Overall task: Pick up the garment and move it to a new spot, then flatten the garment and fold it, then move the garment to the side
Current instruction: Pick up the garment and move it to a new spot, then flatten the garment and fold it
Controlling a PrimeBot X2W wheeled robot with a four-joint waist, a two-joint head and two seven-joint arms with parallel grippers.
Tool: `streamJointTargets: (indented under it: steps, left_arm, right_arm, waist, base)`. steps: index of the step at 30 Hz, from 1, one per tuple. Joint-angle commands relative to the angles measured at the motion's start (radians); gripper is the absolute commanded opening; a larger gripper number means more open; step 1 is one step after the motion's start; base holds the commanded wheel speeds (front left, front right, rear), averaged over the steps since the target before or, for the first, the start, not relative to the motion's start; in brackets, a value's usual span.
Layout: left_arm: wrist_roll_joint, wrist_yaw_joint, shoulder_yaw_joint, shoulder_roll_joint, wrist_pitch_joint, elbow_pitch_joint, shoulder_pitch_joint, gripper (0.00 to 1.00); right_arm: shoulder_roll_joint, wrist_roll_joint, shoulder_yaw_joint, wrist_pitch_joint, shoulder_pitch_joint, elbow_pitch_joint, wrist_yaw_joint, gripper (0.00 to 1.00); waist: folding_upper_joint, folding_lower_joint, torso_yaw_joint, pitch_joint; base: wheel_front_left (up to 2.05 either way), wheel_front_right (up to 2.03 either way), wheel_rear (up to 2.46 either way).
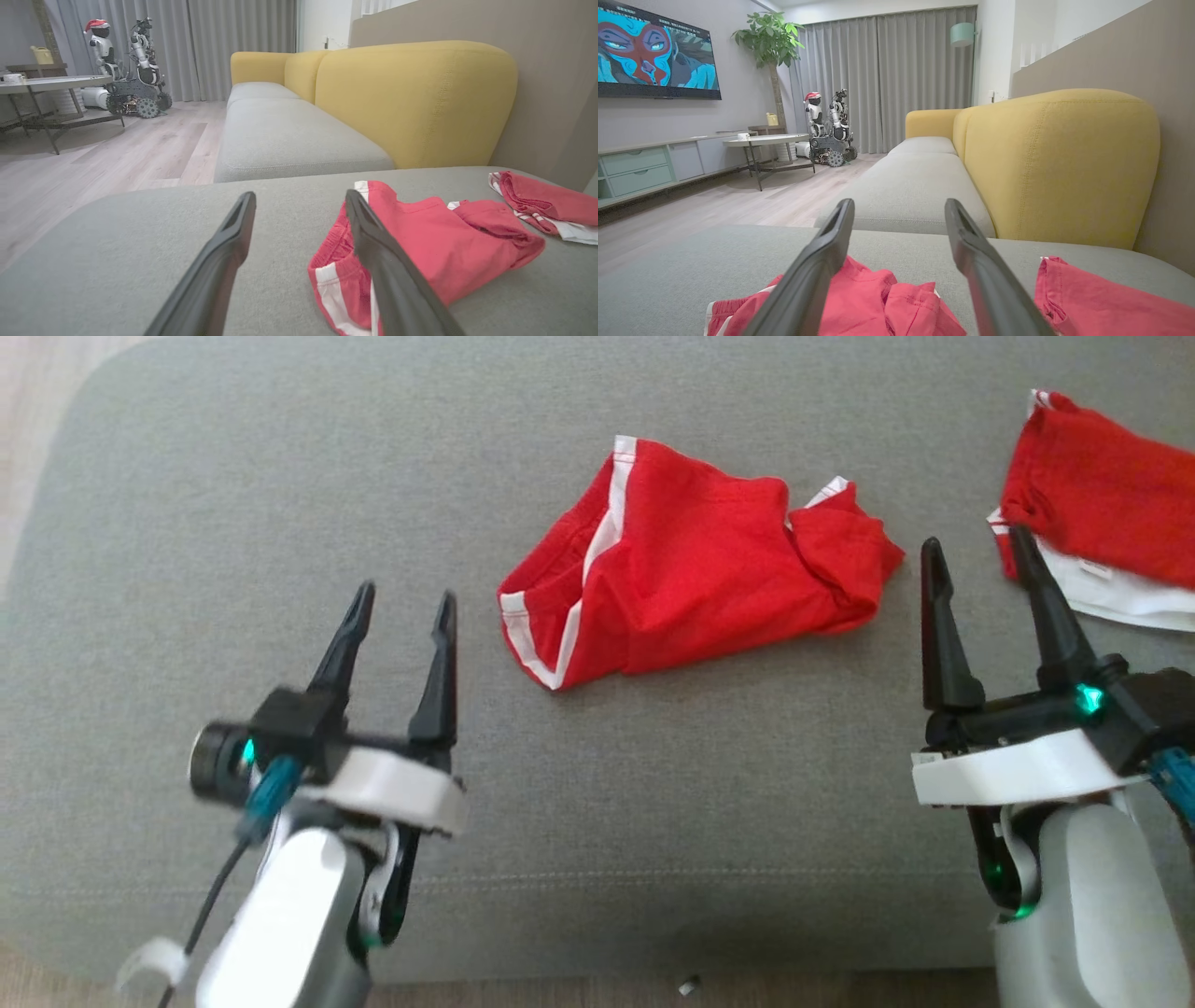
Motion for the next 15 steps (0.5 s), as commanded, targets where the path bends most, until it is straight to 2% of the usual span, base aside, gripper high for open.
streamJointTargets:
  steps: [1, 6, 15]
  left_arm:
    - [0.009, 0.003, 0.053, 0.007, -0.012, -0.044, -0.005, 1.00]
    - [0.028, -0.019, 0.133, -0.035, -0.012, -0.084, 0.062, 1.00]
    - [0.067, -0.084, 0.202, -0.087, -0.012, -0.093, 0.069, 1.00]
  right_arm:
    - [-0.003, 0.003, 0.030, 0.006, -0.007, -0.036, 0.003, 1.00]
    - [-0.026, 0.005, 0.048, 0.027, -0.013, -0.035, 0.003, 1.00]
    - [-0.094, 0.011, 0.065, 0.089, -0.099, -0.071, 0.003, 1.00]
  waist:
    - [-0.0001, 0.0001, 0.007, -0.004]
    - [-0.0001, 0.0001, 0.020, -0.006]
    - [-0.0001, 0.0001, 0.054, 0.028]
  base:
    - [0.00, 0.00, 0.00]
    - [0.00, 0.00, 0.00]
    - [0.00, 0.00, 0.00]
